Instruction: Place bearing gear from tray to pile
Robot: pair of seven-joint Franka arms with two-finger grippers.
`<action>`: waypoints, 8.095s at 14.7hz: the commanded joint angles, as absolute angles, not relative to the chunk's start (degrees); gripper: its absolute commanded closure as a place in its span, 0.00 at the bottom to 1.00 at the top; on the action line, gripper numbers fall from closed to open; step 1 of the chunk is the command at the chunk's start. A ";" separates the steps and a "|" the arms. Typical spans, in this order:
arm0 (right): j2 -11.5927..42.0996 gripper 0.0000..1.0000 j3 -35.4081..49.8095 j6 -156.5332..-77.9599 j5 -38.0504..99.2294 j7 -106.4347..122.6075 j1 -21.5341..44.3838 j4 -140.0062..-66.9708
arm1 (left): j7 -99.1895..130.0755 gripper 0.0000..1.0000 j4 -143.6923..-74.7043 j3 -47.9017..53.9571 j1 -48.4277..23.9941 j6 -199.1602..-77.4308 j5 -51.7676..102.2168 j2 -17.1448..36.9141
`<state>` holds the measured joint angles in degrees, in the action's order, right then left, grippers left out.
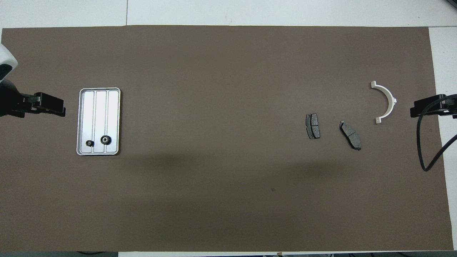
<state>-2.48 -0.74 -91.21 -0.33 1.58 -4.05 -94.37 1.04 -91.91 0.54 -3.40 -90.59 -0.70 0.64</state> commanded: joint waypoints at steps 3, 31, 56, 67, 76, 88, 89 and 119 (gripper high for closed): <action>-2.90 0.00 -0.35 -92.81 0.62 1.67 -4.66 -95.45 | 1.85 0.00 -91.49 0.35 -3.87 -90.09 -1.23 0.79; -3.25 0.00 -0.62 -92.81 0.70 3.34 -5.10 -96.33 | 8.53 0.24 -127.35 -0.18 -1.68 -127.26 -1.23 -2.46; -3.34 0.00 -0.70 -94.92 0.79 5.80 -6.59 -98.35 | 8.44 0.35 -130.34 -0.09 -2.37 -135.35 -1.23 6.24; -3.60 0.00 -0.70 -95.27 0.79 5.62 -6.50 -99.67 | 8.61 0.35 -131.48 -0.09 -2.37 -136.41 -1.23 6.24; -3.69 0.00 -0.70 -95.27 0.79 6.32 -7.47 -99.67 | 8.79 0.36 -131.92 0.09 -2.55 -136.41 -1.23 6.24; -3.69 0.00 -0.79 -94.66 0.79 6.50 -7.56 -99.49 | 8.96 0.96 -128.43 0.09 -2.99 -134.40 -1.14 7.20; -3.69 0.00 -0.79 -94.75 0.79 6.59 -7.56 -99.49 | 9.75 0.96 -126.32 0.17 -3.16 -132.30 -1.06 7.47; -2.37 0.00 -0.62 -98.44 -0.26 12.39 -8.70 -102.22 | 66.62 0.96 -79.54 -1.23 -43.42 -118.12 3.60 38.76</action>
<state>-1.21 -0.69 -99.04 -0.33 10.74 -8.45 -100.93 65.90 -79.35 0.00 -42.26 -118.22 2.82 39.03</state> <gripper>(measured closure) 0.000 0.656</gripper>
